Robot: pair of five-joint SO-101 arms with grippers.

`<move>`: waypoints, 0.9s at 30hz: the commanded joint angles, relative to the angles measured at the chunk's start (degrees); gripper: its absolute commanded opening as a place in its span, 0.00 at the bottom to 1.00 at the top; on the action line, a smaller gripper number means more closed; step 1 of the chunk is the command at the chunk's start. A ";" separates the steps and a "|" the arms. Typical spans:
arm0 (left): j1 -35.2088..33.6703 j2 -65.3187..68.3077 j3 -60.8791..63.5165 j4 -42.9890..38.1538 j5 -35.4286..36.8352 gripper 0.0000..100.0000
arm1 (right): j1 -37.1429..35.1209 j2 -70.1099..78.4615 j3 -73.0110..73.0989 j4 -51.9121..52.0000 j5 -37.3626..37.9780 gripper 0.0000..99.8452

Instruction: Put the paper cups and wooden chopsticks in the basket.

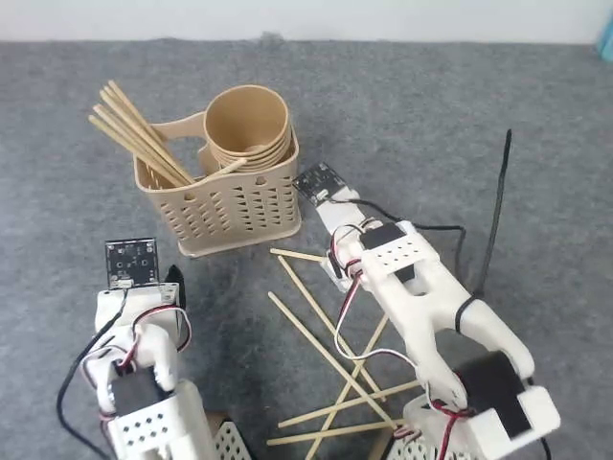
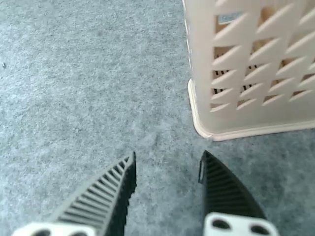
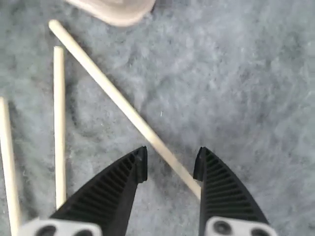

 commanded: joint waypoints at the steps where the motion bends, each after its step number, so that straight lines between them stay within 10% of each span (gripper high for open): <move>1: -0.35 0.44 -1.01 -1.67 1.05 0.20 | -0.04 3.82 -2.81 -3.56 2.20 0.18; 21: -0.53 0.44 -0.92 -1.58 0.35 0.20 | -2.51 14.46 -16.26 18.24 2.90 0.01; 27: -0.53 0.44 -0.92 -1.58 0.35 0.20 | -7.96 5.49 -10.02 31.87 16.70 0.01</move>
